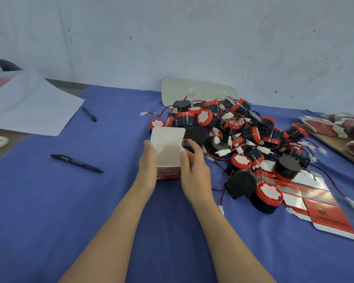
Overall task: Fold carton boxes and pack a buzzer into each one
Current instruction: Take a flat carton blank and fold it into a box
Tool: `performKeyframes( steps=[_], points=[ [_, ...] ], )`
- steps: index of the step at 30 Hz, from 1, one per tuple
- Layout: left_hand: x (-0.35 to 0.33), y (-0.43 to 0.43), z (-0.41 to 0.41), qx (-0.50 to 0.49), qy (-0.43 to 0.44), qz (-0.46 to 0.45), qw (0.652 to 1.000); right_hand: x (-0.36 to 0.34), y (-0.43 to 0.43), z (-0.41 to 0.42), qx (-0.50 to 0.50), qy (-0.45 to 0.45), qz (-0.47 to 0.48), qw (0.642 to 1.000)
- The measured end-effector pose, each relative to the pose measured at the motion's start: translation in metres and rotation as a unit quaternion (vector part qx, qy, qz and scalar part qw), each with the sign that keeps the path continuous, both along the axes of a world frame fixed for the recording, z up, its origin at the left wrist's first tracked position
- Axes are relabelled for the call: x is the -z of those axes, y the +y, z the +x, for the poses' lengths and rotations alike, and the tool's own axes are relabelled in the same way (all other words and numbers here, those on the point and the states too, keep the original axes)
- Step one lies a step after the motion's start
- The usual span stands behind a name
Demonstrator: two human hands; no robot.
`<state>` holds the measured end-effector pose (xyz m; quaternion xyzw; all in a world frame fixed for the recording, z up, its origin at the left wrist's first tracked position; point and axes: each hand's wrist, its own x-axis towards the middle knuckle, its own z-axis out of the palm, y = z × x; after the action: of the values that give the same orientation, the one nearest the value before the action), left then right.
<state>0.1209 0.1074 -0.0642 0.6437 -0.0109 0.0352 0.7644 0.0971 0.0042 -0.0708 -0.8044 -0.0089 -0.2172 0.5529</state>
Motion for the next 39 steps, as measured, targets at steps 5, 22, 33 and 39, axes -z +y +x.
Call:
performKeyframes(
  steps=[5,22,33,39],
  points=[
    [0.010,0.001,0.004,-0.057,-0.036,0.182,0.981,0.004,-0.001,0.003,0.013,-0.001,-0.091,0.996],
    [-0.001,-0.013,-0.011,-0.076,-0.099,0.140,0.982,-0.017,-0.012,0.001,0.057,-0.014,0.091,0.994],
    [-0.008,-0.018,-0.020,-0.078,-0.158,0.077,0.981,-0.023,-0.029,0.005,0.061,0.178,0.298,0.936],
    [-0.007,-0.009,-0.013,-0.151,-0.118,0.088,0.978,-0.019,-0.024,0.003,0.082,0.082,0.033,0.993]
  ],
)
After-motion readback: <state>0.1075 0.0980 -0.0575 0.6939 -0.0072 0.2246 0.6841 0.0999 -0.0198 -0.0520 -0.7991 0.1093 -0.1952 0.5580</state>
